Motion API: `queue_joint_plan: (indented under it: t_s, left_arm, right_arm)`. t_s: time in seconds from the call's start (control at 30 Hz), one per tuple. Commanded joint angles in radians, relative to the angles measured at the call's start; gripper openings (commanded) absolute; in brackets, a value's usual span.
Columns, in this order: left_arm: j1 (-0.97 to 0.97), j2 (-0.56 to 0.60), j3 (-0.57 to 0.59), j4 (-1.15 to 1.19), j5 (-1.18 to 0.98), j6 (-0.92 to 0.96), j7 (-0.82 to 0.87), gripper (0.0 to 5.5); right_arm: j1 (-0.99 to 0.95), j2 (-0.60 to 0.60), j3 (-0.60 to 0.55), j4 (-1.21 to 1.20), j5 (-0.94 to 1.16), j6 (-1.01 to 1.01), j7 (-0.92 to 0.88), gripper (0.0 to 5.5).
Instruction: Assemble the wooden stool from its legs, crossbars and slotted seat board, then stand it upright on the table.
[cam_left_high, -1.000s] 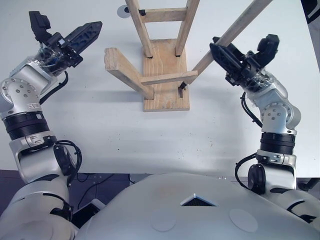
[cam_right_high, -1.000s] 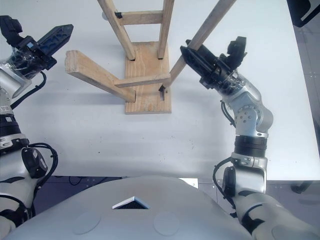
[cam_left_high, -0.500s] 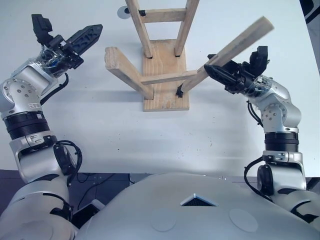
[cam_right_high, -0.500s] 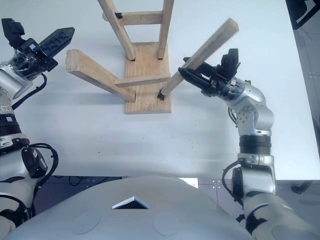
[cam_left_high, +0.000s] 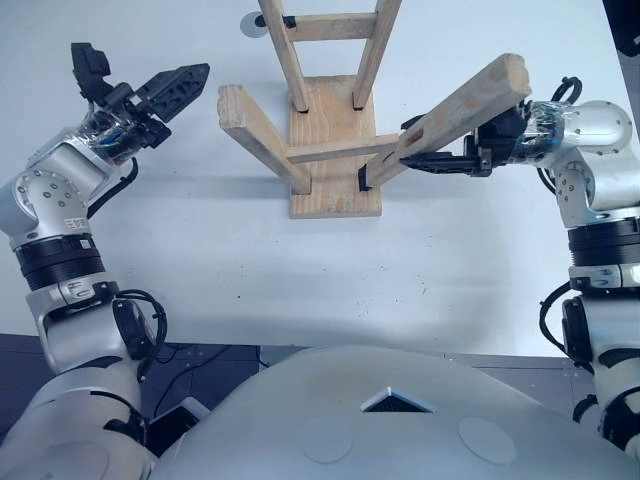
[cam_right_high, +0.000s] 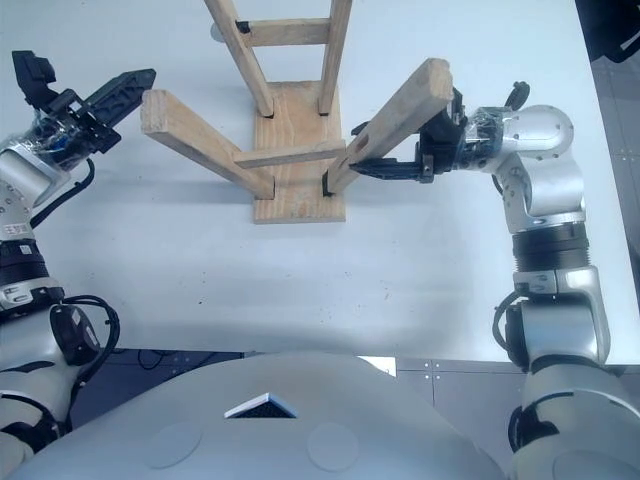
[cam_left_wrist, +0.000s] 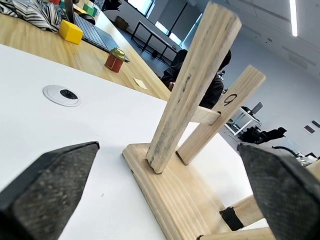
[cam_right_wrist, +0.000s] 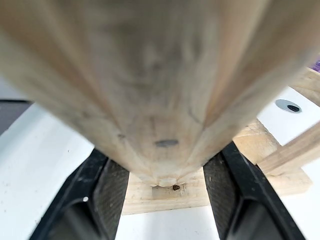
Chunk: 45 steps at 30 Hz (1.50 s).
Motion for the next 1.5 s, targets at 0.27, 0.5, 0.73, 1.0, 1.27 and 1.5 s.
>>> queue_joint_plan:
  t_s: [0.27,0.5,0.73,1.0,1.27,1.5]
  left_arm:
    - [0.014,-0.002,-0.006,-0.011,0.02,-0.027,-0.001,5.08]
    - [0.015,-0.008,-0.008,-0.018,0.02,-0.03,0.004,5.08]
    - [-0.013,-0.006,-0.02,-0.067,-0.004,-0.003,-0.008,5.08]
    - [-0.024,-0.014,-0.05,-0.183,-0.025,0.046,0.014,5.08]
    - [-0.096,-0.047,-0.066,-0.303,-0.084,0.151,0.142,5.08]
    - [-0.186,-0.055,-0.015,-0.32,-0.078,0.152,0.29,5.08]
  right_arm:
    - [-0.018,-0.025,0.061,0.0,-0.113,0.049,-0.031,2.02]
    - [-0.04,0.003,0.084,-0.029,-0.112,0.061,-0.035,2.02]
    - [-0.082,0.03,0.114,-0.043,-0.138,0.056,-0.043,2.02]
    - [-0.146,0.029,0.181,-0.024,-0.219,0.112,-0.09,2.02]
    - [-0.157,-0.087,0.35,-0.034,-0.391,0.25,-0.074,2.02]
    - [-0.098,-0.109,0.4,0.142,-0.356,0.325,-0.068,2.02]
